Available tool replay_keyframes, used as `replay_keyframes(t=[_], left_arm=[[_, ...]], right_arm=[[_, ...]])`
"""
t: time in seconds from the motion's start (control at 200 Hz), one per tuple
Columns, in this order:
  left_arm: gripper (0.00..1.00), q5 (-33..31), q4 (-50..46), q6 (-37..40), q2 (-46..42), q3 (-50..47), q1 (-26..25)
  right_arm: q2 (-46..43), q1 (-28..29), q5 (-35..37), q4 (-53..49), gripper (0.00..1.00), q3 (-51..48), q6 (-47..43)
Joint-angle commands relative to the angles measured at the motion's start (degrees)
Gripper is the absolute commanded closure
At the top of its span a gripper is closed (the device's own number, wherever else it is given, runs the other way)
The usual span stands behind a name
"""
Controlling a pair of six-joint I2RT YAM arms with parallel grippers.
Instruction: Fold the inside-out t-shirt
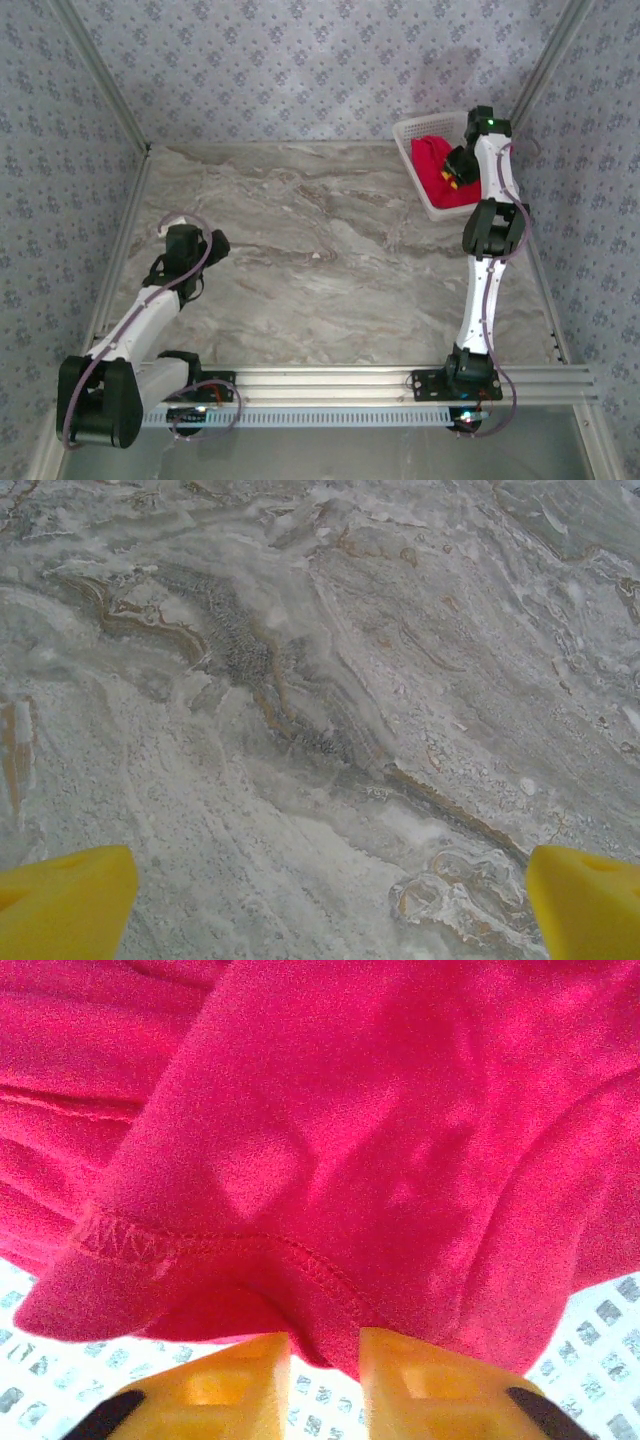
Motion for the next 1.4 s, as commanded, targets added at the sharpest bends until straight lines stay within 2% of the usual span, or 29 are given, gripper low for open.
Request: replay_keyframes(t=[0.0,0.045,0.15,0.25,0.37,0.49,0.51,0.555,0.57,0.635,0.71,0.765,0.81,0.86,1.084,1.124,1.159,1.279,1.394], left_arm=[[0.0,0.2,-1.0,0.5,-0.1,2.1,-0.1],[0.01,0.2,-1.0,0.5,-0.2,2.0,-0.2],[0.0,0.4,-0.6,0.2,0.1,1.8,-0.1],[0.01,0.5,-0.7,0.2,1.0,2.2,-0.1],[0.0,0.5,-1.0,0.1,1.4,2.2,-0.1],[0.0,0.7,-0.6,0.0,1.6,1.9,-0.2],[0.0,0.7,-0.6,-0.1,1.6,1.9,-0.1],[0.0,0.8,-0.5,-0.1,1.9,2.0,-0.1],[0.0,0.9,-0.5,-0.1,1.9,2.0,-0.1],[0.0,1.0,-0.7,-0.1,2.3,2.2,-0.1],[0.0,1.1,-0.8,-0.1,2.7,2.4,-0.2],[0.0,1.3,-0.7,-0.1,2.8,2.4,-0.1],[0.0,1.5,-0.6,-0.1,2.9,2.4,-0.2],[0.0,1.5,-0.4,-0.1,3.1,2.4,-0.1],[0.0,1.5,-0.8,-0.1,3.8,3.0,-0.1],[0.0,1.4,-0.8,-0.1,3.8,3.0,-0.1],[0.0,1.4,-0.7,0.0,3.8,3.0,-0.1],[0.0,1.3,-0.8,0.1,3.8,3.0,-0.1],[0.0,1.2,-0.9,0.0,3.8,3.0,-0.1]], right_arm=[[0.6,0.0,-1.7,-2.7,0.92,2.3,0.1],[0.0,0.0,-1.1,-2.6,1.0,2.1,-0.4],[-3.1,0.6,0.5,-0.4,1.0,-1.9,-2.2],[-10.0,1.3,0.6,6.2,1.0,-12.6,-3.2],[-18.9,2.1,4.2,14.7,1.0,-24.1,-3.0],[-21.9,2.6,10.5,16.2,1.0,-26.1,-5.8],[-21.6,2.8,11.4,15.5,0.93,-25.5,-6.6],[-20.1,3.1,13.5,13.3,0.64,-23.4,-8.7],[-19.3,3.2,14.1,12.1,0.58,-22.3,-10.2],[-14.4,3.3,15.3,3.7,0.46,-14.6,-14.0],[-8.8,3.1,18.1,-4.4,0.42,-5.2,-16.8],[-6.9,2.7,20.1,-7.1,0.4,-2.2,-17.9],[-6.9,2.3,19.7,-6.9,0.33,-2.6,-18.4],[-6.9,2.0,15.9,-6.0,0.26,-3.6,-18.8],[-6.3,4.4,9.6,-6.5,0.27,-4.5,-16.7],[-6.3,4.7,9.3,-6.3,0.27,-4.8,-16.1],[-6.3,5.3,9.9,-6.2,0.14,-4.8,-15.2],[-7.5,7.5,12.7,-7.9,0.01,-5.3,-15.0],[-9.3,8.2,13.6,-8.0,0.01,-5.5,-15.9]])
